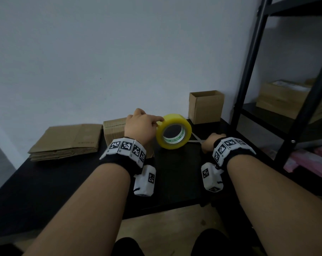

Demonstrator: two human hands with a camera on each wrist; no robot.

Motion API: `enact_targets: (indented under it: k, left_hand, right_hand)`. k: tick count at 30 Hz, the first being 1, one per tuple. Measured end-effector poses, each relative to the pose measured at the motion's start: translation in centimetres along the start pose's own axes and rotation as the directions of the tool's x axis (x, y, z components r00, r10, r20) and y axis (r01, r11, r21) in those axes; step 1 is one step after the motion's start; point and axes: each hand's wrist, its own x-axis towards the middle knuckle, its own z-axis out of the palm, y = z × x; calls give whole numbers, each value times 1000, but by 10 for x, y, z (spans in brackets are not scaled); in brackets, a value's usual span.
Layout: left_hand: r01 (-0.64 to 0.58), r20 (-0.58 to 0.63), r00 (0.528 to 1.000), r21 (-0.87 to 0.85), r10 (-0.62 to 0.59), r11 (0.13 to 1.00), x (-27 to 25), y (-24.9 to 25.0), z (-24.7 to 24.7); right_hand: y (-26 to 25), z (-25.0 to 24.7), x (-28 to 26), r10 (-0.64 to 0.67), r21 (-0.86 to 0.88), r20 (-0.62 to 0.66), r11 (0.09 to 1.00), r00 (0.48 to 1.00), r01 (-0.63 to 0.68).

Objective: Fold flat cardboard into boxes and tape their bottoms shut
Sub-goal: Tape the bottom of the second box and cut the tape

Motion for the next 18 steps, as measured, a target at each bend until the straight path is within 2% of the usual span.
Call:
enact_targets:
  k: [4, 6, 9, 16, 18]
  left_hand:
    - [-3, 1, 1000, -2, 3, 1000, 1, -1, 0]
    - [-4, 6, 1000, -7, 4, 1000, 1, -1, 0]
    - [-10, 13, 1000, -4, 10, 1000, 2, -1, -1]
    - [40, 98, 994, -35, -37, 999, 4, -1, -4]
    - [69, 147, 987, -60, -59, 996, 6, -3, -5]
  right_hand:
    - [-2, -2, 0, 83, -43, -31, 996, 996, -84]
    - [0, -5, -5, 62, -44, -20, 997, 998, -63]
    - [7, -7, -13, -33, 31, -34, 999, 999, 34]
    - [-2, -21, -27, -7, 179, -37, 984, 999, 14]
    - [-7, -26, -29, -25, 297, -50, 954, 998, 38]
